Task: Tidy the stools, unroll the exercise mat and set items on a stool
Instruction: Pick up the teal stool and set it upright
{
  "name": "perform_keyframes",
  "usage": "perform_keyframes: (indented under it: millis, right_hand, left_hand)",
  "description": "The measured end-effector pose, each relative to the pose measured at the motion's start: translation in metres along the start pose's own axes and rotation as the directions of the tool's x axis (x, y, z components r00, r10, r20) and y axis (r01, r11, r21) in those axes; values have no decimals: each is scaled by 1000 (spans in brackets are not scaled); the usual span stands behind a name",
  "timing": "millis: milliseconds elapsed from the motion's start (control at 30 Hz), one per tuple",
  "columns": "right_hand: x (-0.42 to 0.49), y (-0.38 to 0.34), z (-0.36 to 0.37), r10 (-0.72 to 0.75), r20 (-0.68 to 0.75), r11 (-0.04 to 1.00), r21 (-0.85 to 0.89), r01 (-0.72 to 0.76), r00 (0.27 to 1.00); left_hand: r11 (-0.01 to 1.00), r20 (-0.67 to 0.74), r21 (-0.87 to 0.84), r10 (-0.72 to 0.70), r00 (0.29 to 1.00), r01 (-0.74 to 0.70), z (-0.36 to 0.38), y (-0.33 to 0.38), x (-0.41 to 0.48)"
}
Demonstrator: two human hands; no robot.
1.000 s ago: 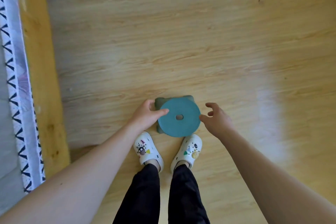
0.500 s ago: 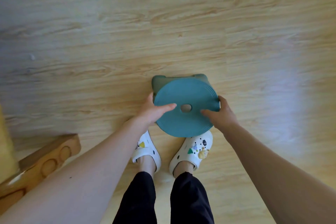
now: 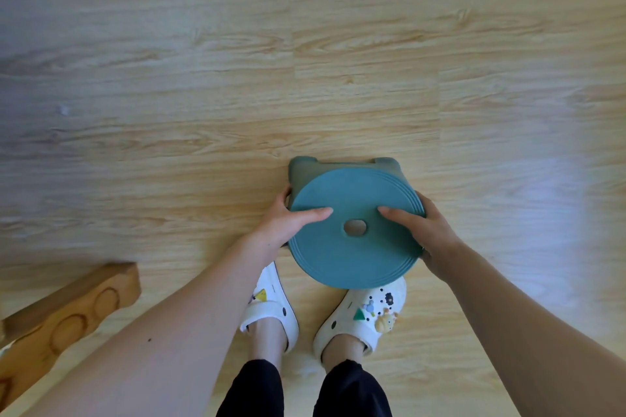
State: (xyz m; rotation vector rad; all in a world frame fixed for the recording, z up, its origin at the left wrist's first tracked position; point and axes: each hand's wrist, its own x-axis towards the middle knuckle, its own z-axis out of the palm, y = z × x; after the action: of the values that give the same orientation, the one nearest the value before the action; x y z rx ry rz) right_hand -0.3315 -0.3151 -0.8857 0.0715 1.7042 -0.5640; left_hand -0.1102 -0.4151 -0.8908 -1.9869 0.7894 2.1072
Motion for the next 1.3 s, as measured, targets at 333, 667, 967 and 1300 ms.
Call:
perform_keyframes:
  millis: [333, 667, 967, 1300]
  right_hand:
    - [-86, -74, 13, -158, -24, 987, 24, 158, 987]
    - [-239, -245, 64, -363, -5, 929, 67, 363, 932]
    - [-299, -382, 116, -471, 7, 880, 71, 469, 882]
    - [-210, -556, 155, -478, 64, 878, 56, 475, 876]
  left_hand:
    - [982, -119, -53, 172, 978, -179, -27, 69, -89]
    - [906, -142, -78, 402, 904, -415, -105, 223, -250]
    - [850, -186, -109, 493, 850, -516, -171, 344, -317]
    - [855, -265, -140, 453, 851, -499, -213, 507, -241]
